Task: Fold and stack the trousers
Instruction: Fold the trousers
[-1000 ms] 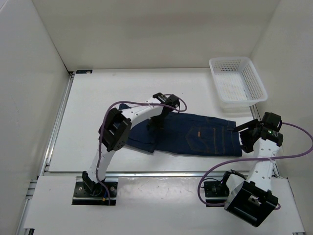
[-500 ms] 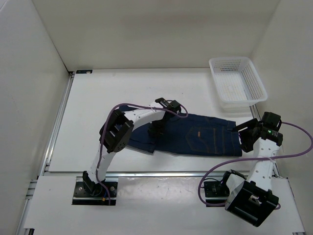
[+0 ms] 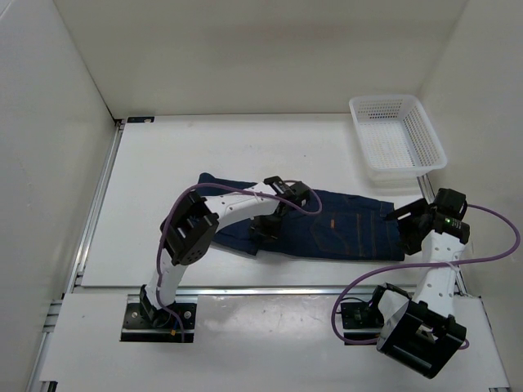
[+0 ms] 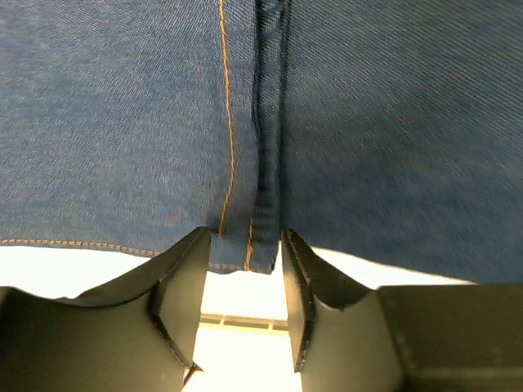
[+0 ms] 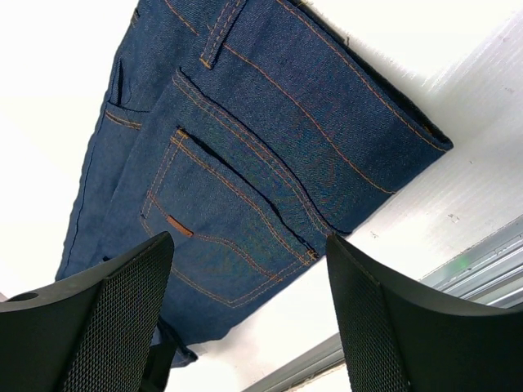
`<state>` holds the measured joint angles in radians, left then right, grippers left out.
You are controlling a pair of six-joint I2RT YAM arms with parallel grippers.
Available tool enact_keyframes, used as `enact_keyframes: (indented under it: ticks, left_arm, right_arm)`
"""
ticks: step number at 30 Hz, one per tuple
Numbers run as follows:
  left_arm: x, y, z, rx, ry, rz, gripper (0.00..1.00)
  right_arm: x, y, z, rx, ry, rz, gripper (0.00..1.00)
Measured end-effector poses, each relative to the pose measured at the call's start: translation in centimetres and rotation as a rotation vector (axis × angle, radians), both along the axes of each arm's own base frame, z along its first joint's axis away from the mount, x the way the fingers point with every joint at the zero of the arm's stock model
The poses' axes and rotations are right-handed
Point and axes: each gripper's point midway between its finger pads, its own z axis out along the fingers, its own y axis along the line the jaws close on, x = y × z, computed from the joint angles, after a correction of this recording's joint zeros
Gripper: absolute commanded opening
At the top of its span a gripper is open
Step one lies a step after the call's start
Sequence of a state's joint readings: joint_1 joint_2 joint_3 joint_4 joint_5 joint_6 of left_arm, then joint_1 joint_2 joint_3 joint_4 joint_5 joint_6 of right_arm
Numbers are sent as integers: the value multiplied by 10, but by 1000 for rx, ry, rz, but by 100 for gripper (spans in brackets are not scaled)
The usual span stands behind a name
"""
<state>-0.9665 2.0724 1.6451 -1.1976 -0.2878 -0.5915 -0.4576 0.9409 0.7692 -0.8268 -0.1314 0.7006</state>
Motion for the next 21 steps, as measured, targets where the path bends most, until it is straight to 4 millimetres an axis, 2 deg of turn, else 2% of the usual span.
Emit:
enact_keyframes:
  ticks: [5,15,17,21]
  left_arm:
    - [-1,6,-16,38,10,26,45]
    - [1,5,-13,33,-3,38,42]
    - [1,5,-12,31,-4,38,37]
    - [1,7,-11,44,-8,38,37]
  right_arm:
    - [0,0,0,0,-1,0,80]
    - [0,-1,0,-4,1,-2,80]
    - [0,-1,0,-4,2,-2,80]
    - [0,-1,0,-4,2,-2,80]
